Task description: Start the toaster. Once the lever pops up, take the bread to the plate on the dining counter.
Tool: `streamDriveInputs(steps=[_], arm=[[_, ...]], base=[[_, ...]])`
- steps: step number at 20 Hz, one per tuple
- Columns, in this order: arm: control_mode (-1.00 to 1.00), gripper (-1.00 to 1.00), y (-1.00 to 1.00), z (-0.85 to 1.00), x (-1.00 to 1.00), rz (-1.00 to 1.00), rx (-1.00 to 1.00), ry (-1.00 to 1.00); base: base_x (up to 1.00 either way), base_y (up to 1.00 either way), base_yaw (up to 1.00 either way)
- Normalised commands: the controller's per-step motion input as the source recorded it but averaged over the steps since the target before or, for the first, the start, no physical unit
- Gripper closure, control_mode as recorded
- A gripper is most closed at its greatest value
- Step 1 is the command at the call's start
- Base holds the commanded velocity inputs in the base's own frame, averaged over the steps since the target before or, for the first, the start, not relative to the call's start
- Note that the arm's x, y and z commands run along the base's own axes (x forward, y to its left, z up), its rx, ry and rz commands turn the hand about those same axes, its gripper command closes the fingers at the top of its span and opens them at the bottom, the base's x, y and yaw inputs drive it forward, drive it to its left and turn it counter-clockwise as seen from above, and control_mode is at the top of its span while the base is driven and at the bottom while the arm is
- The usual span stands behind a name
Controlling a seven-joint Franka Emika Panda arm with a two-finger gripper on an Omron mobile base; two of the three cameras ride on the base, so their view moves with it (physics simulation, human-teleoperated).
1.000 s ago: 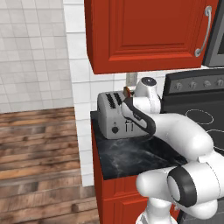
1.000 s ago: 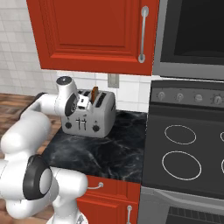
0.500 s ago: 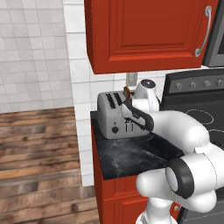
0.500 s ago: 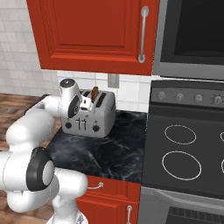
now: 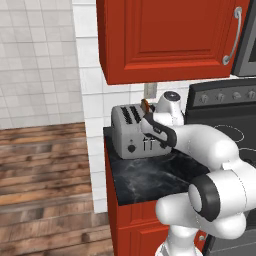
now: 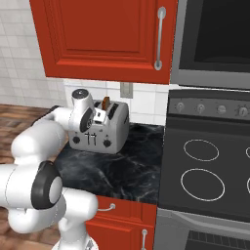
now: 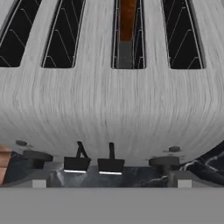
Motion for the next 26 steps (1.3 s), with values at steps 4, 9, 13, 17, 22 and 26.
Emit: streamDriveInputs(steps=[4,9,13,17,22,26], arm=[[-1.0,-1.0,-0.2,-0.01,0.0,0.0,0.0,0.0],[-1.0,-1.0,-0.19,-0.07,0.0,-0.01,0.0,0.0],[-1.0,-1.0,-0.07,-0.15,0.0,-0.03,0.0,0.0],[-1.0,-1.0,-0.06,-0.17,0.0,-0.01,0.0,0.0],[-1.0,-1.0,-0.1,-0.13,0.0,0.0,0.0,0.0],[-1.0,-1.0,-0.19,-0.07,0.0,0.0,0.0,0.0]], base=[[0.0,0.0,0.0],[0.0,0.0,0.0],[0.0,0.0,0.0],[0.0,0.0,0.0],[0.0,0.0,0.0],[0.0,0.0,0.0]])
